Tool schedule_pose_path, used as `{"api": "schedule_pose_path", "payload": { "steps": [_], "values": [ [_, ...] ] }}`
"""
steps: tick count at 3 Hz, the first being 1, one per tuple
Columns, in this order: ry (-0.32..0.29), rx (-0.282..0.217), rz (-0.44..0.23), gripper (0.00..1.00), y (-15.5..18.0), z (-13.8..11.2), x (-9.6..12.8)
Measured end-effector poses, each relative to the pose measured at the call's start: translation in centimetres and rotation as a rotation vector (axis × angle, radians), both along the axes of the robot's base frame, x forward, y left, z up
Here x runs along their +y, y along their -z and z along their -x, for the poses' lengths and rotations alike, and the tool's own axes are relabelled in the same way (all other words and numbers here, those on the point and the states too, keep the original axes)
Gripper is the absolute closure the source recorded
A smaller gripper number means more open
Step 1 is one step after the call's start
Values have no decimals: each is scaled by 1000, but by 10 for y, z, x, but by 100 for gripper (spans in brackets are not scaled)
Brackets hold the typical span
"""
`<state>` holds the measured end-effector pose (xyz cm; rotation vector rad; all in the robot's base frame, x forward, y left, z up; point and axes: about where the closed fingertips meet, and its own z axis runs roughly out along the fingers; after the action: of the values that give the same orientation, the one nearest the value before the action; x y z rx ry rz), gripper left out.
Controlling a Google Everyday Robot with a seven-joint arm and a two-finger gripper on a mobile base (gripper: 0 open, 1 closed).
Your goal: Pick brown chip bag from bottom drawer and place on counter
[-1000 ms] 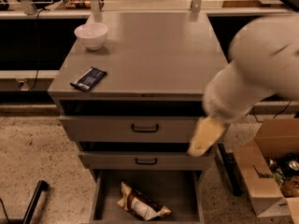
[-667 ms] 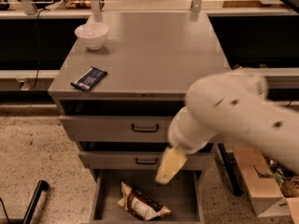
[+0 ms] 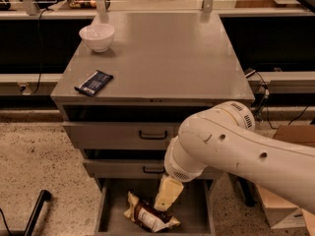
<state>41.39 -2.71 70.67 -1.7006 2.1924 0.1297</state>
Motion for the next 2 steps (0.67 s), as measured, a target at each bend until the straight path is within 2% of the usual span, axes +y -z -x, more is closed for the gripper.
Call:
{"api": "schedule_pose_path", "payload": {
  "steps": [1, 2],
  "values": [
    [-16, 15, -36, 0, 28, -13, 13],
    [-33, 57, -71, 0, 108, -5, 21]
  ]
}}
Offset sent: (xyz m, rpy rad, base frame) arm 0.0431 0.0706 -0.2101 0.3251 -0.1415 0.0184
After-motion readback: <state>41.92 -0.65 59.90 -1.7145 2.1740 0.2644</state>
